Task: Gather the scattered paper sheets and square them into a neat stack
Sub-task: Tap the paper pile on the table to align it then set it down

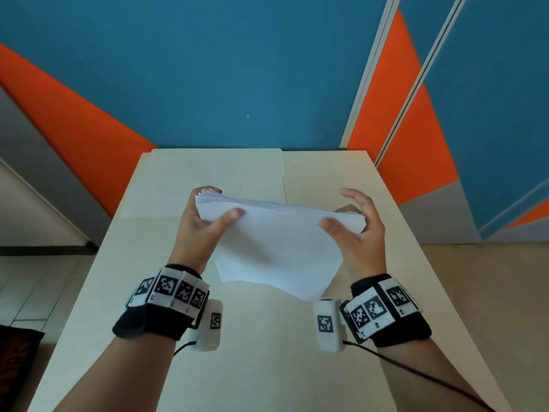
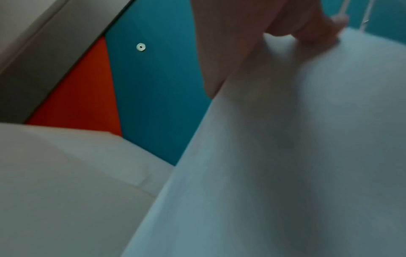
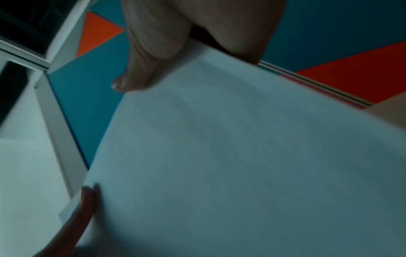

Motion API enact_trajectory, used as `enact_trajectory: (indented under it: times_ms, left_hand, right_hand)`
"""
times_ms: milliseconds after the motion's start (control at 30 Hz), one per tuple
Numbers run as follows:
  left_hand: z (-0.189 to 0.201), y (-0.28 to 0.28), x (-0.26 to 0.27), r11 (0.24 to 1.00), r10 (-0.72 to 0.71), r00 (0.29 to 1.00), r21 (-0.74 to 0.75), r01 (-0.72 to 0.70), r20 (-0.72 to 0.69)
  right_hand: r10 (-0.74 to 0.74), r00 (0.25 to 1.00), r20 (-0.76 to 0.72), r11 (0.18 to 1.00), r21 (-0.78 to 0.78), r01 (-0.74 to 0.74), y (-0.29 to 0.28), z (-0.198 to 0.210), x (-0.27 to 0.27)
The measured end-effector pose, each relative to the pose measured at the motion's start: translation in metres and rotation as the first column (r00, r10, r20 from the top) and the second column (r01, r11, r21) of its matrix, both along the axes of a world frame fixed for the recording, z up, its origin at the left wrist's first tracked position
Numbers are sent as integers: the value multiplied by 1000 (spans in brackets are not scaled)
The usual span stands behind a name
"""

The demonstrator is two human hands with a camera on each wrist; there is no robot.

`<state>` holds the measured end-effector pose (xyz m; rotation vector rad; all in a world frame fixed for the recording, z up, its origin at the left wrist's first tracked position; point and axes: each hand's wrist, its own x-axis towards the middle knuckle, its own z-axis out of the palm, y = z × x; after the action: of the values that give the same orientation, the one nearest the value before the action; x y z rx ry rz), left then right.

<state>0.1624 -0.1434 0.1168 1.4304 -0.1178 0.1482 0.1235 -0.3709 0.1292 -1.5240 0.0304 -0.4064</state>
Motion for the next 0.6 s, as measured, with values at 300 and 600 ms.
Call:
enact_trajectory:
  times_ms: [300,600]
  left_hand:
    - [-38,1,9,991,-78,962,83,103,-262]
    - [-62,7,6,977,-151,919,90,196,-364]
  right_hand:
    - [157,937,-311,987,80,-139,-1,-18,2]
    - [142,912,-386,985,-32,-167,-9,-30,7]
